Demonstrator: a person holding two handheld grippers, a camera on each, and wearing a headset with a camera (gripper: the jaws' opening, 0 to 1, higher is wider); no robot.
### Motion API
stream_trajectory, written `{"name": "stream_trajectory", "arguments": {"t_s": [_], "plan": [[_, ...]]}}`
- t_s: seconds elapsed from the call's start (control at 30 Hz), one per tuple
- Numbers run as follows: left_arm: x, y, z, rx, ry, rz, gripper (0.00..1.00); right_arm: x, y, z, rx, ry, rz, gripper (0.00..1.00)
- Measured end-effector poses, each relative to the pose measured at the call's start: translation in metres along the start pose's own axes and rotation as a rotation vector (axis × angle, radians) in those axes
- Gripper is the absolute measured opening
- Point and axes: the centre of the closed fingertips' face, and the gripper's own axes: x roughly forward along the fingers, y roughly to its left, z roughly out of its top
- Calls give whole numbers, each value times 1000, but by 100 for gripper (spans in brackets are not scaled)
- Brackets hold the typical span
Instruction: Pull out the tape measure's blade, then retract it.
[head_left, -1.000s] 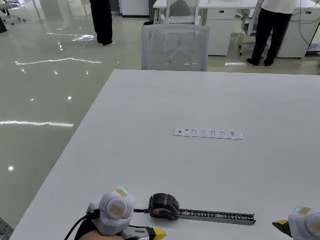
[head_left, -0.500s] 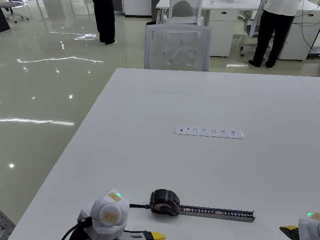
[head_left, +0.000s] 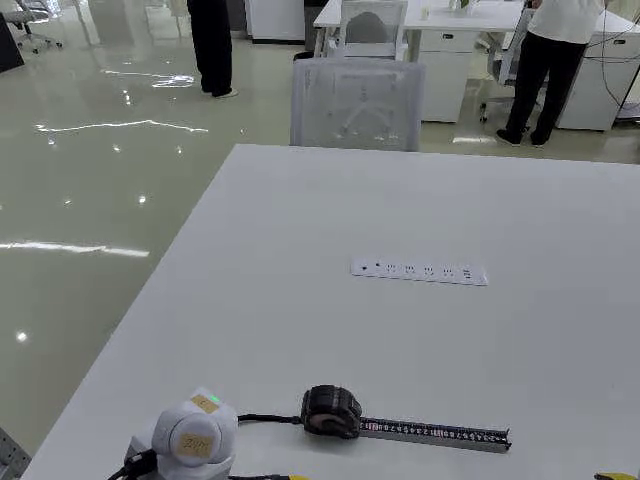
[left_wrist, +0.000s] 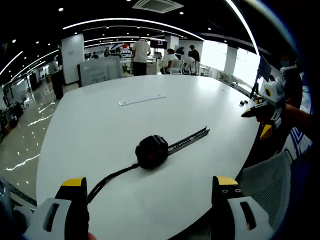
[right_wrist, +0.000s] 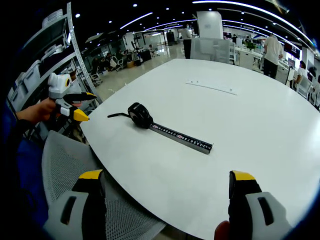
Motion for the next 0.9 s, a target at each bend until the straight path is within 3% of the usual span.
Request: {"name": "stream_trajectory", "arguments": {"t_s": [0.27,0.73,0.9], "plan": [[-23,-5,-4,-50,12,10,100,-20,12,7,29,-29,-8,100],[-59,-14,-5,-26,43,15,100,-46,28,15,-7,-45,-19,100],[-67,-23,-9,-5,42,16,100,-51,29,7,-37,-22,-30,100]]}}
